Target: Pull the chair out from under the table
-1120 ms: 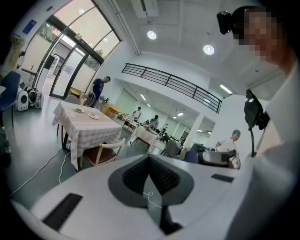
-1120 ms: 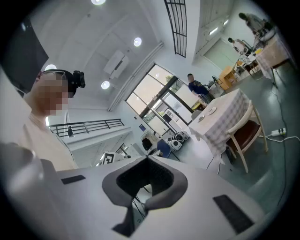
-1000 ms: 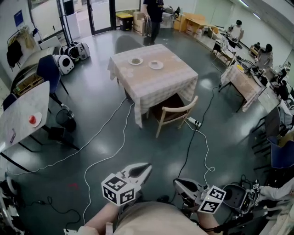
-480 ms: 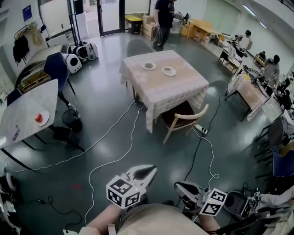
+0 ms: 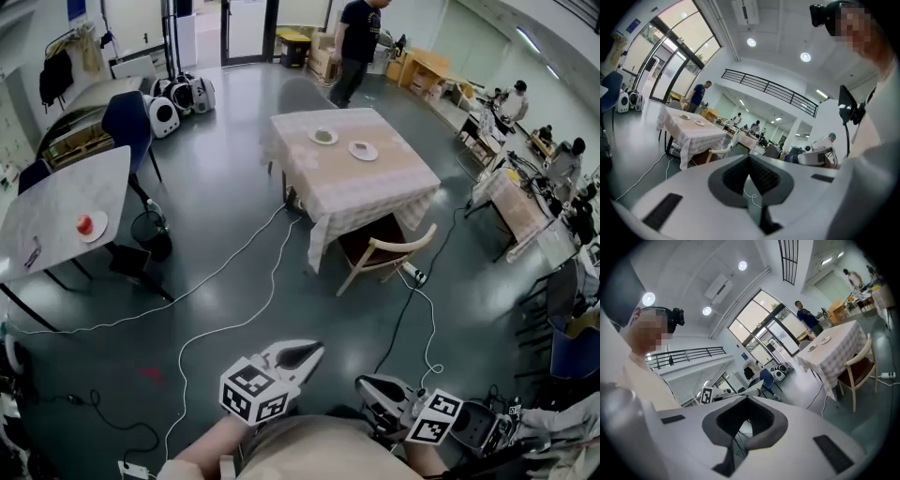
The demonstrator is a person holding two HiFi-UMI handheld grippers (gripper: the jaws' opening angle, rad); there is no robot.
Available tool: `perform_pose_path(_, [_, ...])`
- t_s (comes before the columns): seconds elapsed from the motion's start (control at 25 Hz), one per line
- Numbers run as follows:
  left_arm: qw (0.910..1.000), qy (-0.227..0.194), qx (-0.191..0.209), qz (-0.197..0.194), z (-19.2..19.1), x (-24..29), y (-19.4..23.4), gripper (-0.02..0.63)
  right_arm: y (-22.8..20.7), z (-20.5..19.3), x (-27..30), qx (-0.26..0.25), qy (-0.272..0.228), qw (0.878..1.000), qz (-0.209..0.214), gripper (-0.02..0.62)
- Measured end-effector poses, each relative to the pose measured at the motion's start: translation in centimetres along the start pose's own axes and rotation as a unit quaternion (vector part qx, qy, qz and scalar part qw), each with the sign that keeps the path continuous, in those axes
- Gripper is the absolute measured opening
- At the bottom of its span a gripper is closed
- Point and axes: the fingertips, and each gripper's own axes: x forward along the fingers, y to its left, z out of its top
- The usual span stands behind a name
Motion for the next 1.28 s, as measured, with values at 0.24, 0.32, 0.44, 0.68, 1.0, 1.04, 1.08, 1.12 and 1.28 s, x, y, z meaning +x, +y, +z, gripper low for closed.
perform_pose_path(0.24, [0.9994,-0.015,-0.022,0.024,0.4,-0.7,0.7,0.006,0.1,0.1,1.7,0.007,0.023,0.999,0.026,0.009])
perform_pose_path(0.32, [0.9993,-0.003,-0.034,0.017,0.2,-0.4,1.6,0.006,-0.2,0.0,3.0,0.025,0.014,0.999,0.020,0.009])
perform_pose_path(0.44, [0.9991,0.009,-0.034,0.023,-0.4,0.7,2.1,0.006,-1.1,0.2,3.0,0.047,0.012,0.999,0.025,0.009])
perform_pose_path(0.68, [0.9980,0.050,-0.030,0.022,-0.8,4.2,0.6,0.006,-3.1,0.8,0.2,0.081,-0.006,0.996,0.029,0.009])
perform_pose_path(1.0, [0.9950,0.099,-0.013,-0.002,-1.6,10.2,-1.1,0.006,-6.8,2.4,-3.2,0.116,-0.033,0.992,0.033,0.009])
perform_pose_path(1.04, [0.9942,0.107,-0.009,-0.007,-1.7,11.1,-1.6,0.006,-7.2,2.6,-3.7,0.117,-0.030,0.992,0.033,0.009])
perform_pose_path(1.08, [0.9932,0.116,-0.004,-0.011,-1.7,12.0,-1.9,0.006,-7.8,2.7,-4.1,0.118,-0.023,0.992,0.033,0.009])
perform_pose_path(1.12, [0.9923,0.123,0.003,-0.013,-1.5,12.9,-2.1,0.006,-8.5,2.8,-4.5,0.118,-0.014,0.992,0.032,0.009])
perform_pose_path(1.28, [0.9923,0.120,0.031,0.001,0.6,16.1,-1.4,0.006,-11.5,4.9,-5.1,0.100,0.008,0.994,0.031,0.009])
